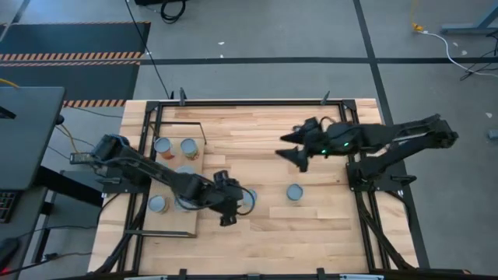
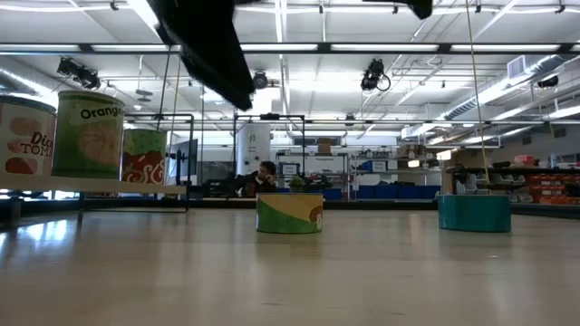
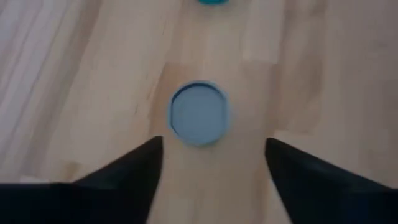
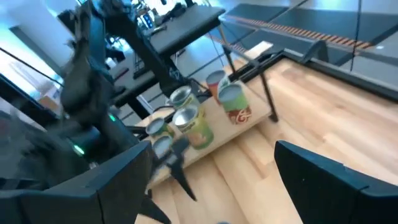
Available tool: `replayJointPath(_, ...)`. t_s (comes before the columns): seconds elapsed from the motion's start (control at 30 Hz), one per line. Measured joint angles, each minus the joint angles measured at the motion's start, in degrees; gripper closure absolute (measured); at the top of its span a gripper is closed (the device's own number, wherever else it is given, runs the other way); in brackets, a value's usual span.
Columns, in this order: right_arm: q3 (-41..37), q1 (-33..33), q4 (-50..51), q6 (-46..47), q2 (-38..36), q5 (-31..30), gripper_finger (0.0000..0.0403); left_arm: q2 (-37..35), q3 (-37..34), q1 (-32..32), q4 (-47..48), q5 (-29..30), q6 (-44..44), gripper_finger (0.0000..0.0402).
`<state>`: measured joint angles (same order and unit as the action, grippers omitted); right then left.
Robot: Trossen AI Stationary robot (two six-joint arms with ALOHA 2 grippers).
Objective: Pick and place cans onto a shelf
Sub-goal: Put the canned mushroom on the shelf
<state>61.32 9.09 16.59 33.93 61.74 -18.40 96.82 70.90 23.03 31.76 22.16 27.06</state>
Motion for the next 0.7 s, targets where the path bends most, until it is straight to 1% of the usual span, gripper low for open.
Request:
replayJointPath(0.1, 0.0, -0.7, 2.8, -1.7, -3.5, 0.0, 0.0057, 4.4, 0.0, -2.2, -2.9, -1.7, -3.3, 0.0065)
replayJointPath(0.2, 0.0, -1.3, 5.0, -1.7, -6.1, 0.0, 0.0057, 8.1, 0.0, -4.1, -5.0, -2.9, -3.8, 0.0038)
replayJointPath(0.27, 0.0, -1.6, 5.6, -0.5, -7.1, 0.0, 0.0057, 9.5, -0.1, -5.0, -5.0, -2.9, -4.5, 0.0031)
replayJointPath(0.37, 0.0, -1.9, 6.5, 0.7, -7.6, 0.0, 0.0057, 10.3, -0.1, -5.7, -5.3, -4.1, -7.9, 0.0028)
replayJointPath(0.5, 0.0, -1.9, 7.6, 0.9, -6.9, 0.0, 0.0057, 11.9, -0.1, -6.2, -9.8, -6.0, -10.8, 0.0028)
replayJointPath(0.57, 0.0, -1.9, 7.7, 1.4, -6.4, 0.0, 0.0057, 13.0, 0.0, -6.3, -14.5, -7.1, -13.2, 0.0028)
replayJointPath(0.7, -0.1, -1.9, 8.4, 3.3, -4.8, 0.1, 0.0057, 14.9, 0.0, -6.3, -16.3, -6.2, -15.3, 0.0028)
